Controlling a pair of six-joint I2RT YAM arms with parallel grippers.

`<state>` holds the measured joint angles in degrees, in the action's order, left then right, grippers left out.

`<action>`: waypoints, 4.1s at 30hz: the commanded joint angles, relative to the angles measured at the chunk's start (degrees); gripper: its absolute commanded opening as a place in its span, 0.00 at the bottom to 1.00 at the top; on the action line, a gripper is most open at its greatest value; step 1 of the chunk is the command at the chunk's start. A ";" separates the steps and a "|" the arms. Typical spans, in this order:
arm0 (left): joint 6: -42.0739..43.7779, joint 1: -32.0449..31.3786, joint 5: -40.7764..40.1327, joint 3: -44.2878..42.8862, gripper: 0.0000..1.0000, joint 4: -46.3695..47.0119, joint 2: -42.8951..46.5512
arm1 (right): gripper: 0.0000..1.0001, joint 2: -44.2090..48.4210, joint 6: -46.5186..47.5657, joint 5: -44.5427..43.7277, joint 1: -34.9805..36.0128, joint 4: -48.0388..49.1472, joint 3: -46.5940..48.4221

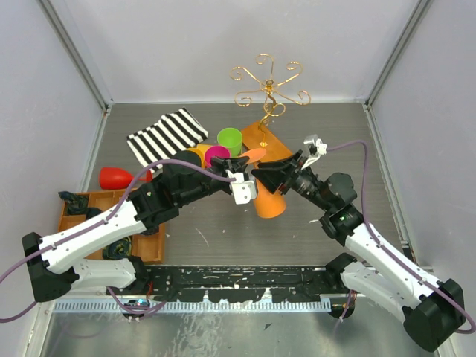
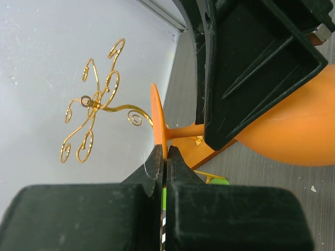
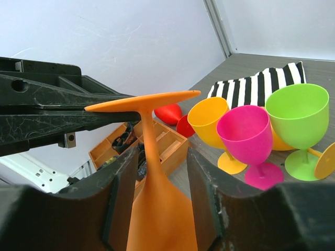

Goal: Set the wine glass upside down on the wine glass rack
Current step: Adjust the wine glass, then turn the wine glass upside down at the wine rack.

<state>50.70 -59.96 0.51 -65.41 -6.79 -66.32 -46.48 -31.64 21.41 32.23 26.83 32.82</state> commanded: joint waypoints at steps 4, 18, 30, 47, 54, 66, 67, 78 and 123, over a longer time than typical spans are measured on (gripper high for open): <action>-0.71 -0.29 -0.04 0.29 0.00 1.78 -0.27 | 0.40 -1.72 -1.22 0.99 0.98 7.81 -0.09; -0.72 -0.24 -0.35 0.76 0.00 1.95 0.04 | 0.01 -1.83 -2.05 -0.74 1.26 7.33 -0.24; -1.92 -0.28 0.31 1.27 0.36 2.48 1.04 | 0.01 0.84 1.90 -6.07 1.24 -2.75 3.83; -25.57 14.03 4.92 -10.08 0.57 1.16 -3.75 | 0.01 8.87 14.77 -26.38 1.19 -21.42 7.90; -35.08 16.37 0.30 -15.94 0.68 -2.41 -8.23 | 0.01 13.76 12.60 -30.10 1.19 -20.69 4.72; -43.43 16.63 -8.21 -17.31 0.86 -4.22 -8.28 | 0.01 19.17 7.95 -30.91 1.20 -24.74 2.49; -43.86 17.10 -8.58 -17.57 0.87 -4.13 -8.67 | 0.01 18.62 7.30 -30.86 1.15 -25.83 3.08; -61.20 23.97 -4.70 -26.12 0.82 -8.30 -16.14 | 0.01 14.23 7.12 -37.83 1.21 -29.88 5.39; -94.91 35.70 21.83 -21.89 0.38 18.40 -34.03 | 0.01 11.81 29.98 -35.50 1.19 14.08 -8.70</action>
<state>-45.39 -24.40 22.74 -87.96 12.95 -99.33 -35.48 -2.83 -14.06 33.47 36.99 21.34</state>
